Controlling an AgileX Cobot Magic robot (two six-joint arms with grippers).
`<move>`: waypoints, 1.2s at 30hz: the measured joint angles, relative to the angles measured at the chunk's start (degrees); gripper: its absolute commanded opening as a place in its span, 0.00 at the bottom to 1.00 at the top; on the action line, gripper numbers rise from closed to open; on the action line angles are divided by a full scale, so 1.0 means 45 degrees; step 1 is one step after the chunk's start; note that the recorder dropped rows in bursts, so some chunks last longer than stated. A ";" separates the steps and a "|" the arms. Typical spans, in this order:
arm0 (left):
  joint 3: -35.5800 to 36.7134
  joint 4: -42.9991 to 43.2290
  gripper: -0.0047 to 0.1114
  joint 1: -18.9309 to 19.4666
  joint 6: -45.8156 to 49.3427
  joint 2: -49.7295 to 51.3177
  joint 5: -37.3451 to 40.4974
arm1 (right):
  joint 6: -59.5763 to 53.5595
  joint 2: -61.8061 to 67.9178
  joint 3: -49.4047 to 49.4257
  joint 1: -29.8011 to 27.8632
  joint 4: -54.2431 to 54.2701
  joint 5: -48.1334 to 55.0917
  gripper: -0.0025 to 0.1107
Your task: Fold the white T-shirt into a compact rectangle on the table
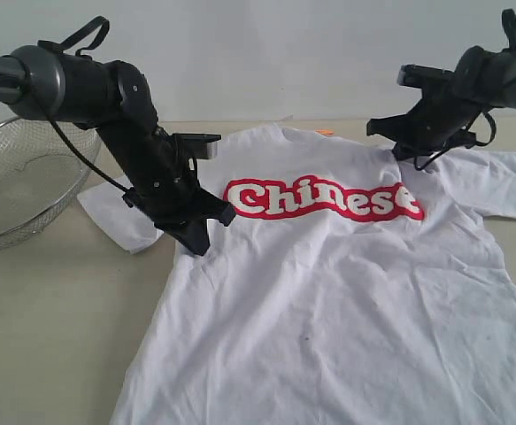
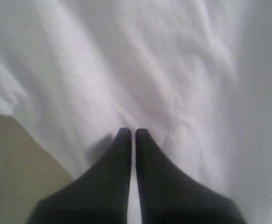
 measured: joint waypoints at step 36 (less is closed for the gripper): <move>0.0000 0.0000 0.08 0.0000 0.0000 0.0000 0.0189 | 0.3861 0.0778 -0.2885 -0.0454 -0.1967 0.0776 0.02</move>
